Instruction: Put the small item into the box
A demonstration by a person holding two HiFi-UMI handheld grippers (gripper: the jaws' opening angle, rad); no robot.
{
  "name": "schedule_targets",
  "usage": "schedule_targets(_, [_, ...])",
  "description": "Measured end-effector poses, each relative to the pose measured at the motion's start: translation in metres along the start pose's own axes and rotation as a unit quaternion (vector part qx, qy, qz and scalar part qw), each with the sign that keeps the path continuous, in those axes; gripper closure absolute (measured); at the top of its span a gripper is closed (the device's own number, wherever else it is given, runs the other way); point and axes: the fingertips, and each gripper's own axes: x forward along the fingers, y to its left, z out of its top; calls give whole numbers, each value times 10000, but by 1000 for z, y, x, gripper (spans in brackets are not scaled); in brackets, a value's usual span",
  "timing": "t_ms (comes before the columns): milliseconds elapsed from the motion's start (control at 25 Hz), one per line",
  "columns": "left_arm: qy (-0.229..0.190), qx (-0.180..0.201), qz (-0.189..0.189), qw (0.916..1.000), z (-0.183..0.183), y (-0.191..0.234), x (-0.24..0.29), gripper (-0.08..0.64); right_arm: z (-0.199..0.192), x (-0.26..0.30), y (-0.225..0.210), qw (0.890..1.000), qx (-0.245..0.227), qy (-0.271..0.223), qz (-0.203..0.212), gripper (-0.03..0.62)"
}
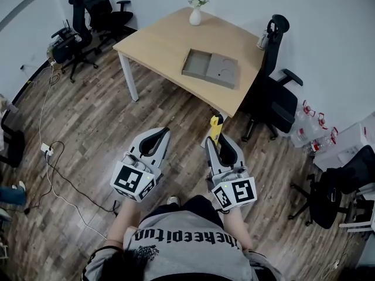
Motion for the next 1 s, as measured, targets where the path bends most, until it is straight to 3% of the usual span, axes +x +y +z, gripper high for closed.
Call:
schedule_targets(520, [-14, -175, 2, 9998, -12, 26, 33, 543, -11, 36, -24, 9999, 15, 121, 16, 472])
schedule_targets(1000, [-123, -197, 79, 9997, -16, 74, 123, 543, -12, 111, -90, 9999, -33, 116, 121, 472])
